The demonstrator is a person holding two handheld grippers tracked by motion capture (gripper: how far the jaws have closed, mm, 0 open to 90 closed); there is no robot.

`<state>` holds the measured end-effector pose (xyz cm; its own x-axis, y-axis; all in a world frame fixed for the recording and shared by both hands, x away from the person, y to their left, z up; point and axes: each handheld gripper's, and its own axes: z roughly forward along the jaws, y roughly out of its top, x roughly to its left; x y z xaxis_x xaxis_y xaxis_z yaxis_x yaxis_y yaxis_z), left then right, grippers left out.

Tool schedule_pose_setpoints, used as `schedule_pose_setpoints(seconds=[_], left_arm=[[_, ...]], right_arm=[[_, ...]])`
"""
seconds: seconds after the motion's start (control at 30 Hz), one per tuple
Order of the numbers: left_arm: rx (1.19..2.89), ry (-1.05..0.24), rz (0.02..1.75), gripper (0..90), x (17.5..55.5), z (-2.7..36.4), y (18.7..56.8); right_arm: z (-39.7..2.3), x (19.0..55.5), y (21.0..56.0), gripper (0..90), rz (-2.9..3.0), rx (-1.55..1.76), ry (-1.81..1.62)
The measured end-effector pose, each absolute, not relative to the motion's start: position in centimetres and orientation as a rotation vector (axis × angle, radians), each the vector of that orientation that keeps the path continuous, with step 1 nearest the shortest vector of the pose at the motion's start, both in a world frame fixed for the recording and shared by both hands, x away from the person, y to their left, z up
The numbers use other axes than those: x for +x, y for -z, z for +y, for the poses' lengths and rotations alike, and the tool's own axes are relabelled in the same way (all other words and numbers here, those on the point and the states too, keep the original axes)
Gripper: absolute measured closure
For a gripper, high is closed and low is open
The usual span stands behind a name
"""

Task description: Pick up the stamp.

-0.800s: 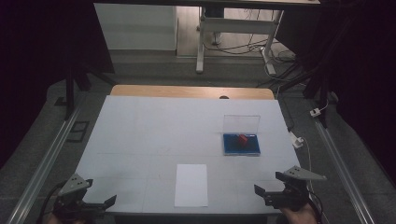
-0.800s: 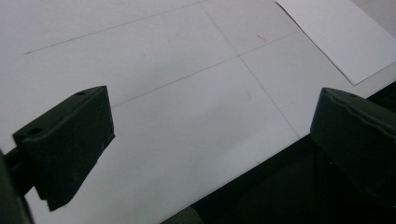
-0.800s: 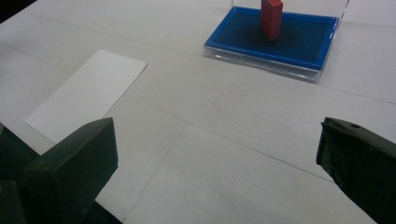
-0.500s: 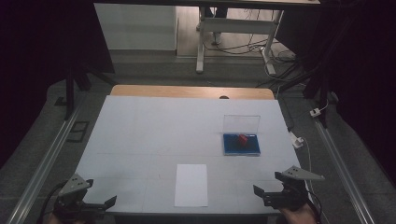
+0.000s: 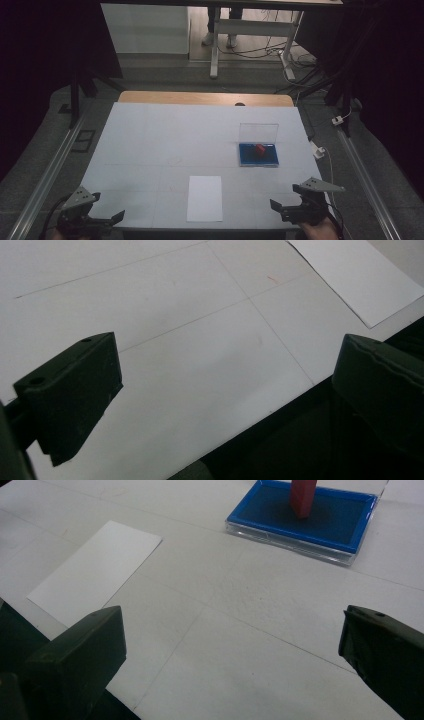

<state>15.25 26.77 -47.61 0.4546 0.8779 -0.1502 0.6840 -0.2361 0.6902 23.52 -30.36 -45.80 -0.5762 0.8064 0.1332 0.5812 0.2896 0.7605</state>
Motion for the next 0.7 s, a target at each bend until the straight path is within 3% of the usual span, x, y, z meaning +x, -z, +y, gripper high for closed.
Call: schedule_pose_setpoints(seconds=[0.7], left_arm=[[2.016,-0.345,1.296,0.0,15.3,26.6,47.7]], right_arm=[[-29.3,24.7,44.7,0.0,2.307,1.176,-1.146]])
